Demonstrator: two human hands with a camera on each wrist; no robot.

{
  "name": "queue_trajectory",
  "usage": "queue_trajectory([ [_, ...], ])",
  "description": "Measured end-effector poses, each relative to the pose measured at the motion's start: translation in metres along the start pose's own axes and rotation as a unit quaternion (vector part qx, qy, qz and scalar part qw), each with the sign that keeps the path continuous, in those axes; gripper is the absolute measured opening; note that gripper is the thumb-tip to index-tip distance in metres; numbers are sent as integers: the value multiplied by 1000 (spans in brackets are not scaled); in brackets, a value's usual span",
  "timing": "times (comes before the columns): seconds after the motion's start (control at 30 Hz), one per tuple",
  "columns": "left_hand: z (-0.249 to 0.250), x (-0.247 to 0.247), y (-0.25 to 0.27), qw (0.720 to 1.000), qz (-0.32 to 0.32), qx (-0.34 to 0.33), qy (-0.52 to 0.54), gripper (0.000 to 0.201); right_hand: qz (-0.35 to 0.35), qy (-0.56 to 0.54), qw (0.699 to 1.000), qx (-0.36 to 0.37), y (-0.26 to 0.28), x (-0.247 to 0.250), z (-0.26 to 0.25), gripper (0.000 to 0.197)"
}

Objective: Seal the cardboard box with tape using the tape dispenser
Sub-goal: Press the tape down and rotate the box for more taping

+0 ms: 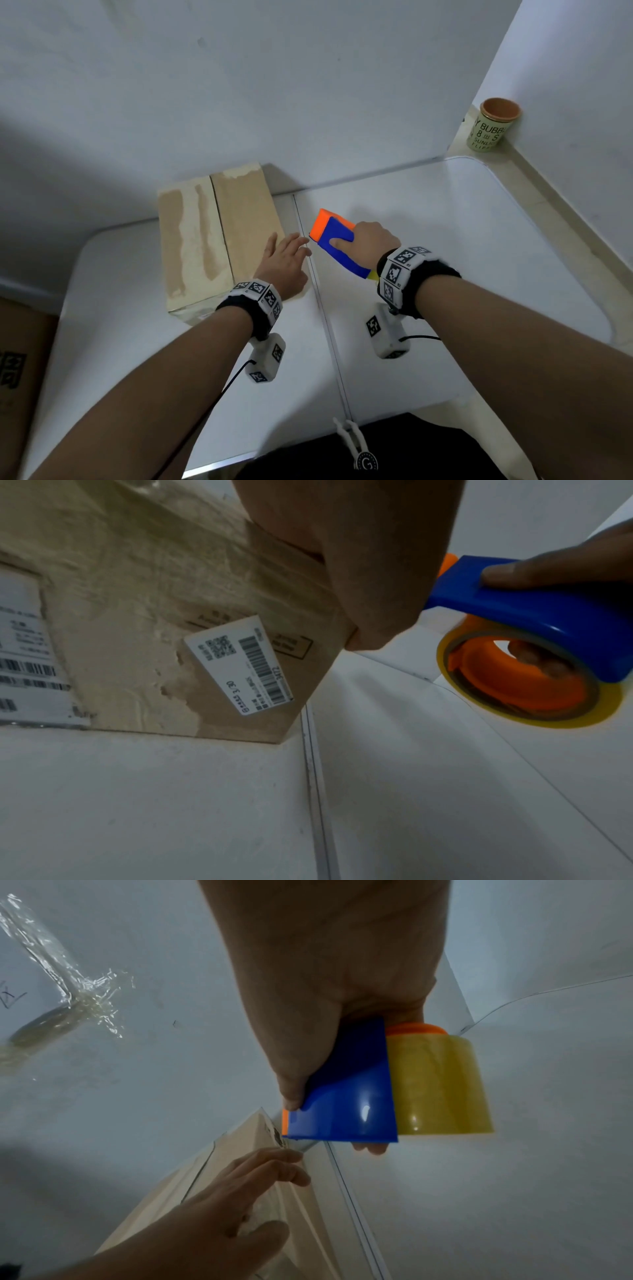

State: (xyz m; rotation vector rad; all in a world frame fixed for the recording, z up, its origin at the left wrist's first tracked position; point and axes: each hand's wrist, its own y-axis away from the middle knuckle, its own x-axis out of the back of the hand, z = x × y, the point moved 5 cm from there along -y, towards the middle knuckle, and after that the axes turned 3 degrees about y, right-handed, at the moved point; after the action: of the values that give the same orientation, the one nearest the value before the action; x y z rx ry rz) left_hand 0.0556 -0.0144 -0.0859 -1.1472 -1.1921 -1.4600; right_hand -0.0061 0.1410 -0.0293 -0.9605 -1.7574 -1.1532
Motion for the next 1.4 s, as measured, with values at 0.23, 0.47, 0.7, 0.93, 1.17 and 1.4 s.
queue_trajectory([
  [0.23,-2,0,-3,999,-48,-25,4,55,20,-15,1000,-3,3,7,-1,50],
  [0.47,-8,-1,-6,994,-98,-47,5,64,36,-30,999,-1,4,10,-4,48],
  [0.7,-8,-1,-5,997,-73,-36,5,48,77,-86,993,-23,1,19,-7,48],
  [0.93,-11,2,0,993,-91,-79,17,72,97,-179,979,-21,-5,13,-14,51],
  [1.17,-114,27,83,942,211,201,168,71,98,-129,985,66,-17,8,-55,31],
  [1.4,-153,-28,144,640,321,464,522,53,18,-32,991,131,-23,-27,-106,48],
])
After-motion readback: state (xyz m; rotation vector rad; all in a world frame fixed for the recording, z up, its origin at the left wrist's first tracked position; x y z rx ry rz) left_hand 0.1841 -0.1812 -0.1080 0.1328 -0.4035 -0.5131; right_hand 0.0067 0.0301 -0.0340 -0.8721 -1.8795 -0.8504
